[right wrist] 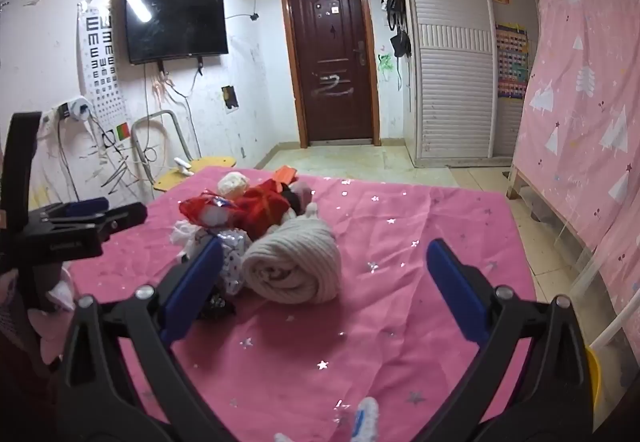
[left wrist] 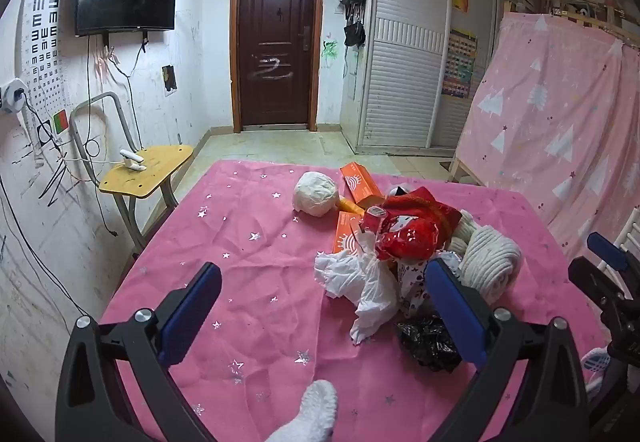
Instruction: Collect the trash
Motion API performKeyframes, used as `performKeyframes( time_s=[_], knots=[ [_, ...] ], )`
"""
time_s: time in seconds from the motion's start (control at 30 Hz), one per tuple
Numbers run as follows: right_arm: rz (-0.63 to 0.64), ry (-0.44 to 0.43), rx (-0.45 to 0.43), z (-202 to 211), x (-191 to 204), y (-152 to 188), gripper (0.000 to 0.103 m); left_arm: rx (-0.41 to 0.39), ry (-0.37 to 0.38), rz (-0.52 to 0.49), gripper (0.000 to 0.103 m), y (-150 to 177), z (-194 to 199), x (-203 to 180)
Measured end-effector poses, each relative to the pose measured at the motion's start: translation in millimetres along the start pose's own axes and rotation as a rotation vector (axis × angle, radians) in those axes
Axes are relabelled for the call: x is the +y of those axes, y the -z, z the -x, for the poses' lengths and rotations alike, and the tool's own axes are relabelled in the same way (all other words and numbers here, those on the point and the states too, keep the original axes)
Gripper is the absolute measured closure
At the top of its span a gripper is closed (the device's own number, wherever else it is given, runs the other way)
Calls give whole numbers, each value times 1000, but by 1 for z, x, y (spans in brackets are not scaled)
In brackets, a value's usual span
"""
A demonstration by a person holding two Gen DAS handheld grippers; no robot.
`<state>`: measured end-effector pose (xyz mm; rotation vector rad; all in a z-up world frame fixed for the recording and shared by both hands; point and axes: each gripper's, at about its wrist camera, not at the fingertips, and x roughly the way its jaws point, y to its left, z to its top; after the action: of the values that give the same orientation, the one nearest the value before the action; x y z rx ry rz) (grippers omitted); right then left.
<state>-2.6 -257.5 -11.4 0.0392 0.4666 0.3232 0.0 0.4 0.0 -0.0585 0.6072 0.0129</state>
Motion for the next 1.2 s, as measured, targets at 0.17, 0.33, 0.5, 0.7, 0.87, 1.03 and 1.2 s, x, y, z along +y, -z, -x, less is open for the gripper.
performKeyframes(
  time_s=[0.17,0.33,0.5,0.7,0.87,1.03,1.2],
  knots=[
    [-2,-1,1,-1,0,0,5,1,1,0,9,0,0,0],
    [-4,-3,0,-1,-1,1,5,4,2,1,9,0,0,1],
    [-4,-3,0,-1,-1,1,5,8,0,4,9,4,-8,1],
    [-4,-2,0,-1,-1,1,5,10,-1,5,9,6,-8,3],
    [-4,-3,0,-1,-1,1,5,14,-1,6,9,5,-7,4],
    [-4,-4,0,-1,-1,0,5,15,-1,7,9,5,-8,4],
    [-3,-4,0,0,-1,0,5,16,0,7,9,5,-8,4]
  ],
)
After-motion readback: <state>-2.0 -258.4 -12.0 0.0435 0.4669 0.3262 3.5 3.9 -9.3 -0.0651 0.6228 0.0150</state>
